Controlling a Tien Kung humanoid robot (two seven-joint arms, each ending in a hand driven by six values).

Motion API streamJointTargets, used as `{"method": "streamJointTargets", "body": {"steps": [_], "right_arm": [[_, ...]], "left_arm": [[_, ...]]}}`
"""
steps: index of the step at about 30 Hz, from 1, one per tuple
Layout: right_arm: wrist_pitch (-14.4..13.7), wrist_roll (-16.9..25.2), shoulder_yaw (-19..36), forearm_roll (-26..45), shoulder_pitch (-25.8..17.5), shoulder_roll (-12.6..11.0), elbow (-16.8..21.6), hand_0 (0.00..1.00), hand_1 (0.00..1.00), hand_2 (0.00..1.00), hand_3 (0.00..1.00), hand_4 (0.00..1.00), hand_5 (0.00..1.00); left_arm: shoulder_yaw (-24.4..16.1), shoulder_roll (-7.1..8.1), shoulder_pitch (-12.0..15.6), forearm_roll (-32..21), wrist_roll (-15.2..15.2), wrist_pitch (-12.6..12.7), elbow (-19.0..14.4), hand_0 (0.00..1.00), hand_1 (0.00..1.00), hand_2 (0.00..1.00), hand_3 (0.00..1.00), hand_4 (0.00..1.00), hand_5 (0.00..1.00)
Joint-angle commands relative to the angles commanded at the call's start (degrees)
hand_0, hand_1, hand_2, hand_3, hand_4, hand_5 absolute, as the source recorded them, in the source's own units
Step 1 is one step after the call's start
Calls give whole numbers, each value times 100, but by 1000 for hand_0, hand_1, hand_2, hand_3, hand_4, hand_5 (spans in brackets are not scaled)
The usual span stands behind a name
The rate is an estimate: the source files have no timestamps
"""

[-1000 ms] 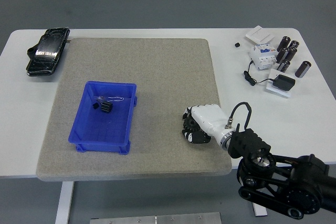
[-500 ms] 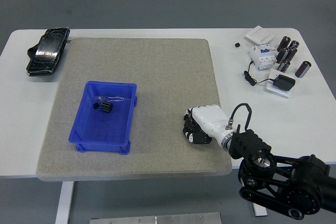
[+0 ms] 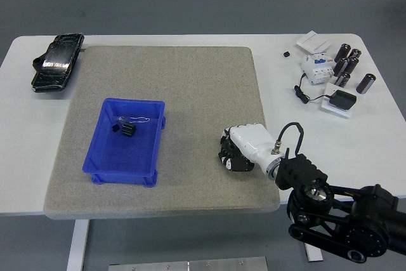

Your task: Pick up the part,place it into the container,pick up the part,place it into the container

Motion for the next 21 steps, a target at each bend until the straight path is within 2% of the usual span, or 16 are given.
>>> {"method": "streamJointTargets", "body": {"steps": [4, 11, 16, 17, 21], "right_arm": [[-43, -6, -20, -14, 261, 190, 78, 284, 408, 433, 462, 218, 2], [-96, -39, -276, -32, 951, 908, 78, 286, 412, 432, 460, 235, 2], [-67, -36, -529, 7, 1336, 1456, -139, 286, 412, 432, 460, 235, 2], [-52, -38, -579, 15, 1396, 1541, -186, 291, 429, 467, 477, 275, 2], [-29, -37, -741, 42, 1606, 1816, -348, 291, 429, 467, 477, 275, 2]], "left_arm": [[-26, -3, 7, 28, 19, 4, -7, 733, 705, 698, 589, 645, 414], [-72, 13, -3, 114, 53, -6, -17, 731, 704, 698, 590, 653, 437], [-84, 20, -10, 146, 81, -14, -28, 731, 704, 698, 590, 653, 437], [-87, 21, -7, 148, 88, -12, -31, 729, 704, 698, 590, 661, 444], [-120, 27, 10, 188, 132, -8, -47, 729, 704, 698, 590, 661, 444]]}}
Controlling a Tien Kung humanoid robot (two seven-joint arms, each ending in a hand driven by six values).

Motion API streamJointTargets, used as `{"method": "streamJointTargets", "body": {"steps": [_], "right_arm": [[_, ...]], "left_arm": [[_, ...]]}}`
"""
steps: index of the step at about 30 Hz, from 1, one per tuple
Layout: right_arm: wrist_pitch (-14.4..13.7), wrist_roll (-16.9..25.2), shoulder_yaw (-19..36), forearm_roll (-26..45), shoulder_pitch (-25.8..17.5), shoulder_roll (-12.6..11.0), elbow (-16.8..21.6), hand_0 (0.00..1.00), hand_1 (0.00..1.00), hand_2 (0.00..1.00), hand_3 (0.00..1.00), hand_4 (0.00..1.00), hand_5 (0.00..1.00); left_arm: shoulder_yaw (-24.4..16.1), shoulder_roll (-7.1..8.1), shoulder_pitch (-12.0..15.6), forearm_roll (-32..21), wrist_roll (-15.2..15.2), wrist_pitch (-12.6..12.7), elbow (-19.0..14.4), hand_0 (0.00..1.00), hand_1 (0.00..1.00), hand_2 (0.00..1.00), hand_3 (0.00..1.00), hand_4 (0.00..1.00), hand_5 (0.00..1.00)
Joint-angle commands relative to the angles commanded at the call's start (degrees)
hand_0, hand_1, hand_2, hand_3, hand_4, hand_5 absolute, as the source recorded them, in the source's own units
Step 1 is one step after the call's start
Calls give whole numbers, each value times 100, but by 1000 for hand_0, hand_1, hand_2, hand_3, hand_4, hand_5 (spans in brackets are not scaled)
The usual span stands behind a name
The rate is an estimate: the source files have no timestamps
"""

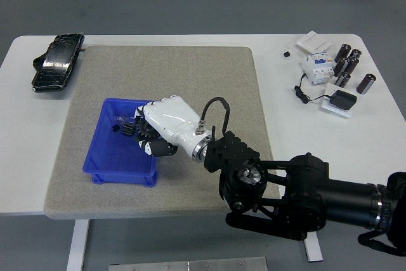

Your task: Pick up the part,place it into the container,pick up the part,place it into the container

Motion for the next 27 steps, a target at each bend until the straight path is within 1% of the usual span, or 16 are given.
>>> {"method": "streamJointTargets", "body": {"steps": [1, 2, 5, 7, 8, 13, 14, 19, 20, 25, 26, 27], "right_arm": [[-3, 3, -34, 9, 43, 63, -38, 291, 429, 467, 477, 275, 2], [-13, 12, -73, 24, 83, 130, -81, 348, 507, 560, 562, 290, 2], [-37, 40, -180, 76, 163, 284, -195, 348, 507, 560, 562, 290, 2], [-41, 57, -274, 121, 204, 305, -271, 348, 507, 560, 562, 290, 2], [-45, 63, -315, 140, 218, 305, -300, 474, 599, 631, 622, 375, 135], [-139, 82, -551, 220, 266, 305, -443, 474, 599, 631, 622, 375, 135], [-164, 85, -586, 227, 266, 305, -469, 898, 807, 793, 693, 474, 292], [-274, 112, -651, 224, 264, 305, -525, 898, 807, 793, 693, 474, 292], [-293, 118, -645, 223, 269, 305, -514, 931, 833, 818, 713, 521, 305], [-470, 182, -571, 278, 271, 305, -438, 931, 833, 818, 713, 521, 305], [-492, 191, -567, 297, 267, 305, -431, 938, 840, 819, 719, 546, 304], [-513, 201, -567, 323, 263, 305, -423, 938, 840, 819, 719, 546, 304]], "left_arm": [[-4, 1, 3, 5, 7, 1, -3, 729, 704, 698, 590, 661, 444], [-5, 1, 5, 6, 11, 1, -4, 729, 704, 698, 590, 663, 446], [-2, -1, -2, 4, 11, 1, -5, 729, 704, 698, 590, 663, 446], [4, -6, -14, 0, 7, -1, -4, 729, 704, 698, 590, 663, 446], [5, -8, -20, -1, 5, -1, -3, 728, 702, 698, 590, 664, 447], [-14, -11, -39, 16, 19, 3, -9, 728, 702, 698, 590, 664, 447], [-19, -10, -42, 22, 22, 4, -11, 728, 702, 697, 589, 660, 442], [-25, -7, -53, 32, 27, 6, -13, 728, 702, 697, 589, 660, 442], [-25, -7, -54, 32, 27, 6, -13, 728, 702, 697, 588, 670, 445], [-28, -13, -58, 45, 33, 2, -15, 728, 702, 697, 588, 670, 445], [-28, -14, -59, 44, 32, 1, -15, 728, 702, 697, 587, 669, 445], [-28, -15, -60, 45, 31, 1, -14, 728, 702, 697, 587, 669, 445]]}}
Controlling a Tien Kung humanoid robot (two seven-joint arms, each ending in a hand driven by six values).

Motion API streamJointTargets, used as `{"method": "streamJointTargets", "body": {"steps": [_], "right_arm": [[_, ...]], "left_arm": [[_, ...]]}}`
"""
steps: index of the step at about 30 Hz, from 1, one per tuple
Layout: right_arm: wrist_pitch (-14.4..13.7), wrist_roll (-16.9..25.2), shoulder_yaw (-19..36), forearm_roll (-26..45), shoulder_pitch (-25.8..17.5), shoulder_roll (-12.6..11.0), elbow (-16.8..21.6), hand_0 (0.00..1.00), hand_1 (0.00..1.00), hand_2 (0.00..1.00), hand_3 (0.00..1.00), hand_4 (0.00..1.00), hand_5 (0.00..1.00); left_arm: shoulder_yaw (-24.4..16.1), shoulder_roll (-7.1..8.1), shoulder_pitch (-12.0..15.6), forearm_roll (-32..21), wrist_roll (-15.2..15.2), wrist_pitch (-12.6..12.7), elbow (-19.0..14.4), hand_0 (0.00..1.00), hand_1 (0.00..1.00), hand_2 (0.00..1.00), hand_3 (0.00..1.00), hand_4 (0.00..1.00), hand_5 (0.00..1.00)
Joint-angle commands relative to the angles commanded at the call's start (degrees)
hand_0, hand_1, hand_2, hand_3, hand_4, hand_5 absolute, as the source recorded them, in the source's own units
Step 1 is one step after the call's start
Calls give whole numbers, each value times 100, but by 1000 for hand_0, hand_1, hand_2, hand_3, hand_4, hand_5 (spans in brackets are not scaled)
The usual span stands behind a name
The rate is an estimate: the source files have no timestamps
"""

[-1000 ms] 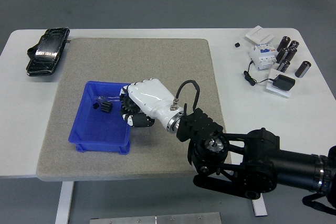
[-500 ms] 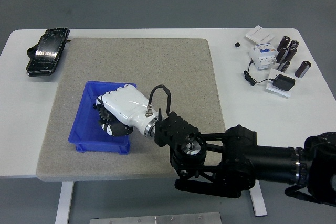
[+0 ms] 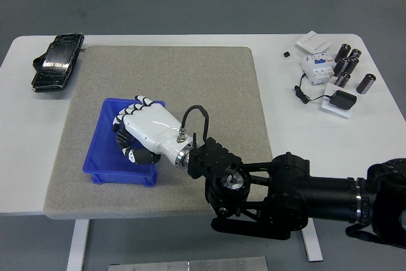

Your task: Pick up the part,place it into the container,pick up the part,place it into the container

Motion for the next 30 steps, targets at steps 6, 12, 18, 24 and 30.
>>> {"method": "streamJointTargets", "body": {"steps": [6, 12, 18, 24, 30], "right_arm": [[-87, 50, 32, 73, -36, 0, 13, 933, 838, 821, 718, 564, 309], [-236, 148, 345, 160, -128, -6, 89, 926, 837, 814, 711, 570, 311], [-580, 419, 1050, 494, -372, -308, 386, 894, 816, 793, 696, 578, 314], [-1029, 1044, 1863, 1231, -838, -754, 661, 867, 783, 769, 687, 576, 308], [-1222, 1917, 2689, 2320, -1481, -1206, 720, 820, 764, 755, 689, 584, 300]], "left_arm": [[0, -3, -1, 6, -3, -4, 2, 728, 702, 697, 585, 659, 439], [-2, -5, -5, 10, -7, -5, 5, 728, 702, 697, 584, 646, 428], [-8, -11, 5, 13, -10, -9, 8, 728, 701, 696, 583, 635, 418], [-10, -5, 27, 11, -15, -14, 13, 727, 701, 696, 582, 632, 415], [13, -20, 43, -23, -35, -17, 21, 727, 701, 696, 582, 629, 414]]}}
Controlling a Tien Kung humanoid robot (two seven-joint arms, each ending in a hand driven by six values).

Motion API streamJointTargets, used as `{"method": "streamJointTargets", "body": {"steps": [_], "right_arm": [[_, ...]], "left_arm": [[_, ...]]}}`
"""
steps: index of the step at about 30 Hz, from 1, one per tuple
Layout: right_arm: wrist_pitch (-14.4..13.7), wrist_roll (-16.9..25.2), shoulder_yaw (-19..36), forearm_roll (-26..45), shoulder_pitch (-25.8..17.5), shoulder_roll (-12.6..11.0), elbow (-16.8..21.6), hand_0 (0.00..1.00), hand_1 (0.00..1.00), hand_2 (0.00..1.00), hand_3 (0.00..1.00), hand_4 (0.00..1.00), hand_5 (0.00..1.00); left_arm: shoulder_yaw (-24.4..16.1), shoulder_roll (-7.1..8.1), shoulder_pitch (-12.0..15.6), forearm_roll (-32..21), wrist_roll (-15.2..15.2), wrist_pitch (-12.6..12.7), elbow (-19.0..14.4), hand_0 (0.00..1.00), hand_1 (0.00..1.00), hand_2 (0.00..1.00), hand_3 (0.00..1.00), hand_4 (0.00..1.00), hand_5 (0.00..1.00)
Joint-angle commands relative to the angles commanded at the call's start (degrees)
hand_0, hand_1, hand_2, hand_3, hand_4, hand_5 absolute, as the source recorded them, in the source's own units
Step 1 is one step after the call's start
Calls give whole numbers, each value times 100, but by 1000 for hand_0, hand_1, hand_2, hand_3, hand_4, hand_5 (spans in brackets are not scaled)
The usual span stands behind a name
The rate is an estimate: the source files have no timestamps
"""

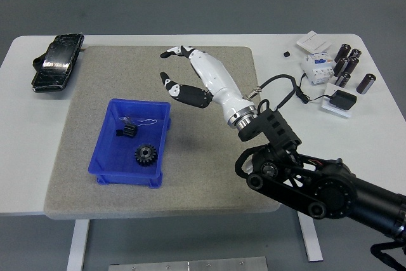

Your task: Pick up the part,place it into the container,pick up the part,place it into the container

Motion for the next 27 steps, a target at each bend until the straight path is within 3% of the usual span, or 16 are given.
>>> {"method": "streamJointTargets", "body": {"steps": [6, 11, 16, 17, 18, 27], "right_arm": [[256, 908, 843, 1224, -733, -512, 268, 775, 745, 746, 693, 620, 306], [523, 1577, 1520, 2123, -1349, -772, 354, 759, 735, 741, 691, 638, 310], [915, 2179, 2151, 3029, -1935, -816, -45, 759, 735, 741, 691, 638, 310], [989, 2291, 2280, 3218, -2045, -810, -107, 752, 730, 739, 696, 740, 411], [1053, 2384, 2405, 3398, -2138, -803, -155, 752, 730, 739, 696, 740, 411], [1436, 2656, 3019, 4565, -2321, -748, -474, 751, 726, 736, 696, 777, 463]], "left_arm": [[4, -1, 20, -4, -3, -5, 5, 727, 701, 696, 581, 629, 411], [-11, 28, 36, 25, 12, -14, 4, 728, 701, 696, 581, 629, 409], [-27, 66, 46, 51, 37, -21, -3, 728, 701, 696, 581, 629, 409], [-29, 76, 49, 56, 41, -22, -4, 728, 702, 696, 580, 629, 410], [-32, 84, 54, 61, 42, -22, -4, 728, 702, 696, 580, 629, 410], [-35, 128, 79, 74, 32, -7, 3, 728, 701, 696, 593, 630, 405]]}}
